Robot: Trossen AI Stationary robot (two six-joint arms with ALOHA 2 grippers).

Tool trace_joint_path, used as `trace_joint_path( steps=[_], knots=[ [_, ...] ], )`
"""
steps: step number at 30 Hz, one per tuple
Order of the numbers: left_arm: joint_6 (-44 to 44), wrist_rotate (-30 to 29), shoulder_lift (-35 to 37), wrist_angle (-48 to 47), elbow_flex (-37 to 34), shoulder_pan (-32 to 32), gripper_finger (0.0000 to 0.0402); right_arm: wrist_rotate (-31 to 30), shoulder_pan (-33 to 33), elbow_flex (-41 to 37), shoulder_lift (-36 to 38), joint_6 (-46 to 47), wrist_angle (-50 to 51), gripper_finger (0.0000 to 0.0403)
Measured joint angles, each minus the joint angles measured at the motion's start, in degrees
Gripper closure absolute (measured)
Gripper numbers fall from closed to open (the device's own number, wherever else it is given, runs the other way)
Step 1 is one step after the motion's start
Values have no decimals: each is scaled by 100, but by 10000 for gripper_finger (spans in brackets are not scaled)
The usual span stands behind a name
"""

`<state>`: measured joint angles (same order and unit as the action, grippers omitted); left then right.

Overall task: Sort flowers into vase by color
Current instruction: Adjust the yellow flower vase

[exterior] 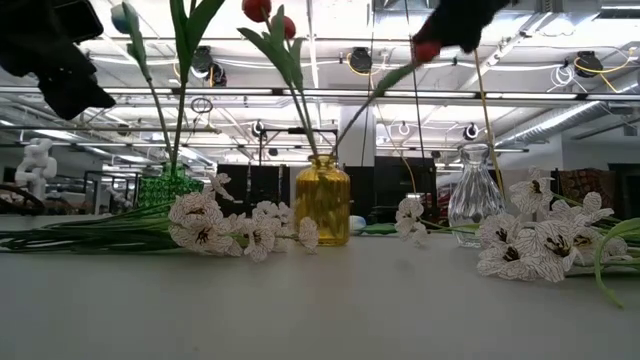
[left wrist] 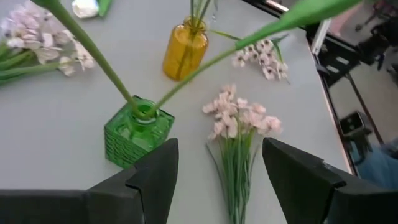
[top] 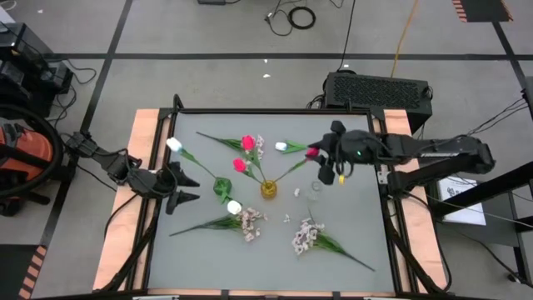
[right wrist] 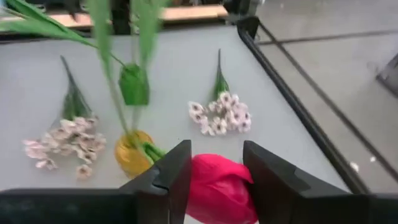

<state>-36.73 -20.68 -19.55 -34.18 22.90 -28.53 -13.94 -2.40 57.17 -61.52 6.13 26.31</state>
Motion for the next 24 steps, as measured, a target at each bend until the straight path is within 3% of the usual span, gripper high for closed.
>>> trace_joint_path(
  steps=[6,11,24],
  knots=[
    [-113,69,17,25,2,-2,162,1423,-1211,-821,23,-383,-778,266],
    [-187,-143,17,30,2,-2,162,2408,-1701,-984,25,-313,-1195,266],
    [-184,-678,13,91,2,-2,162,2486,-1409,-711,452,21,-1142,266]
  ],
)
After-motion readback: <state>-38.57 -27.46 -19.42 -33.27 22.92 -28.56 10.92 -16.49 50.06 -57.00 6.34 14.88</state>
